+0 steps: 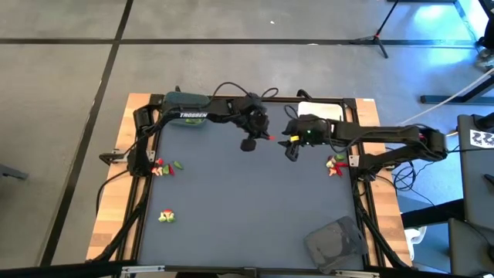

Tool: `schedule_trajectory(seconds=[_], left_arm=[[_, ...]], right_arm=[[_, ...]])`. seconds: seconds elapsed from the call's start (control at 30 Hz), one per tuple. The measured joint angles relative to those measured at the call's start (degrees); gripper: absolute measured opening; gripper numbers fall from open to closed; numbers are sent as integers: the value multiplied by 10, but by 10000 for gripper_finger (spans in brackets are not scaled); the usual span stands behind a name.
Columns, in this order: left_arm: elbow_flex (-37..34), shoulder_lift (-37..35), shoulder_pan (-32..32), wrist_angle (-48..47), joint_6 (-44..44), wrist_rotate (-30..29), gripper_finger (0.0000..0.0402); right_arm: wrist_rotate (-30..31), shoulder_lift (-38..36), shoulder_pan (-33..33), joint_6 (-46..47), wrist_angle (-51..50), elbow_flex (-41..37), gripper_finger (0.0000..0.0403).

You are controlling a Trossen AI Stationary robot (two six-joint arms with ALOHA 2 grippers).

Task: Sort produce into baskets
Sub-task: Put the red chili pepper into the white bin

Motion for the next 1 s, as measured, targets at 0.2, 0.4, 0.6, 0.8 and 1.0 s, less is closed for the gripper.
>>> schedule_trajectory(seconds=[0.2, 0.4, 0.6, 0.8, 1.0], left_arm=[[0, 0, -3, 29, -17, 0, 13], [0, 0, -3, 32, -23, -1, 14], [0, 0, -3, 43, -33, 0, 15], [0, 0, -3, 44, -45, -1, 15], [0, 0, -3, 46, -56, -1, 16]], right_arm=[[-6, 25, 0, -24, 17, 0, 208], [1, 36, 0, -47, 65, 0, 152], [6, 36, 0, -62, 65, 0, 82], [12, 36, 0, -64, 57, 0, 31], [10, 35, 0, -65, 52, 1, 13]])
